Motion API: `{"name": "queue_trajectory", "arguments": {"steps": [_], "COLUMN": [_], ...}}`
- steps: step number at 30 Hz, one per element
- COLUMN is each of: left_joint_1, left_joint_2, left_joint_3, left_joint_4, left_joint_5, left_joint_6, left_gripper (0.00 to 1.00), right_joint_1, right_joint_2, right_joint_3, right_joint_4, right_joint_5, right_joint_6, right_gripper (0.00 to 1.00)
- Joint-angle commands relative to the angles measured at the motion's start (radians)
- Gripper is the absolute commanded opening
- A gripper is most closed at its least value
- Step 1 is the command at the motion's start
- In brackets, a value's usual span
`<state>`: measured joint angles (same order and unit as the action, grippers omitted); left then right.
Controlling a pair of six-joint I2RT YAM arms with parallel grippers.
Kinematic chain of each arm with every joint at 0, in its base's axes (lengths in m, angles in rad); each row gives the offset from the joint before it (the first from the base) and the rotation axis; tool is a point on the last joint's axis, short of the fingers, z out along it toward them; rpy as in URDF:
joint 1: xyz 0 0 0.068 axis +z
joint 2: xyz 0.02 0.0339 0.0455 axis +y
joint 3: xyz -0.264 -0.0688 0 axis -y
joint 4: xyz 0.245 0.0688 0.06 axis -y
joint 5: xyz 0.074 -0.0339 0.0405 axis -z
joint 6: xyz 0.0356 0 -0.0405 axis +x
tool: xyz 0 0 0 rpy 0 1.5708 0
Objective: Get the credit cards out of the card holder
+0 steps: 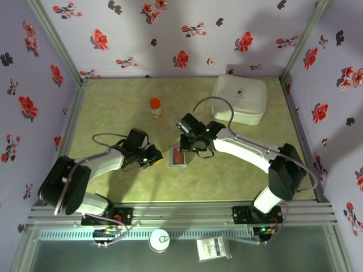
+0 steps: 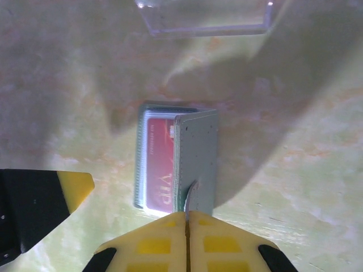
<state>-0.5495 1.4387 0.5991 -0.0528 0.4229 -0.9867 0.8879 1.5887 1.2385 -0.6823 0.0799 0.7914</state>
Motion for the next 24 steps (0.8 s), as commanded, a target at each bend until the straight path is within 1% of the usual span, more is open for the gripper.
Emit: {"name": "queue_trajectory", "arguments": {"steps": [1,8,14,19,24], "left_joint_1": [-0.023,-0.036,-0.062,-0.083,-0.085], "left_joint_2": [0.04,0.094,0.14,0.185,0.22], "left_joint_3": [0.053,0.092,0.136,0.172,0.179], "left_joint_4": [0.017,0.03,0.041,0.046,0.044], "left_joint_5": [0.019,0.026,0.035,0.04,0.031], "left_joint_6": [0.02,0.014,0.008,0.003,-0.001], "left_gripper": [0.08,0.05,0.04,0.03,0.02], "right_joint_1": [-0.018,-0.083,-0.143,-0.158,-0.159], "right_joint_2": [-0.049,-0.101,-0.115,-0.098,-0.064], "right_joint_3": [-0.043,-0.149,-0.236,-0.275,-0.299], "right_joint_4": [-0.054,-0.044,0.001,0.047,0.107], "right_joint_5": [0.065,0.078,0.049,0.028,0.0], "right_joint_6": [-0.02,-0.028,-0.041,-0.044,-0.049], "right_gripper": [0.0,0.0,0.0,0.0,0.0]}}
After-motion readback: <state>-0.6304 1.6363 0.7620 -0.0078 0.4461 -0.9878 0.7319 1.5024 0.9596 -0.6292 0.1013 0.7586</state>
